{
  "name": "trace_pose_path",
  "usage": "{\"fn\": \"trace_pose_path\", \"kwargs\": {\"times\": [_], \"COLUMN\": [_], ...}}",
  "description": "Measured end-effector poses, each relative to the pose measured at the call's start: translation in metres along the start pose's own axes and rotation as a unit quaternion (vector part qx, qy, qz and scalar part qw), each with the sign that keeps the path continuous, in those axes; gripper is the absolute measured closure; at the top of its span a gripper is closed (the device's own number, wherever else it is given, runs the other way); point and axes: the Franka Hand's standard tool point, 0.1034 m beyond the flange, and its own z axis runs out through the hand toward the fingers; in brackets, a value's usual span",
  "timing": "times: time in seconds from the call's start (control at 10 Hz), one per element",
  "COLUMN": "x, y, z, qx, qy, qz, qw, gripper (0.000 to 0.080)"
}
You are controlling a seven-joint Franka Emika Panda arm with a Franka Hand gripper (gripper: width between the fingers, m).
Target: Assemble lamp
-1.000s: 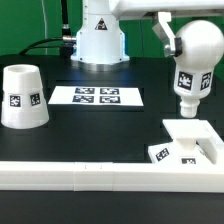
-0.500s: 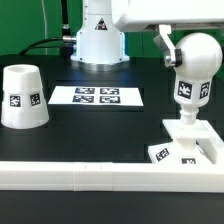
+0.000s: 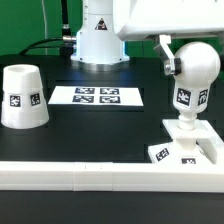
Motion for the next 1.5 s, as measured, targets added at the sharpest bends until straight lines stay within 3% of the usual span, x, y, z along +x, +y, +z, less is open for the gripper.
{"fn": "trace_pose_path", "kwargs": {"times": [0.6,1.0,1.1,1.5], "x": [-0.013,-0.011,-0.011,-0.011], "y": [-0.005,-0.003,-0.003,-0.003], "z": [0.013,0.015,0.015,0.015], "qx": [0.004,0.001,0.001,0.001], "qy": [-0.014,-0.003,-0.004,-0.004], "qz": [-0.001,-0.001,-0.001,-0.001], "qw": [1.000,1.000,1.000,1.000], "gripper": [0.0223,0.0223,0.0155,0.0102]}}
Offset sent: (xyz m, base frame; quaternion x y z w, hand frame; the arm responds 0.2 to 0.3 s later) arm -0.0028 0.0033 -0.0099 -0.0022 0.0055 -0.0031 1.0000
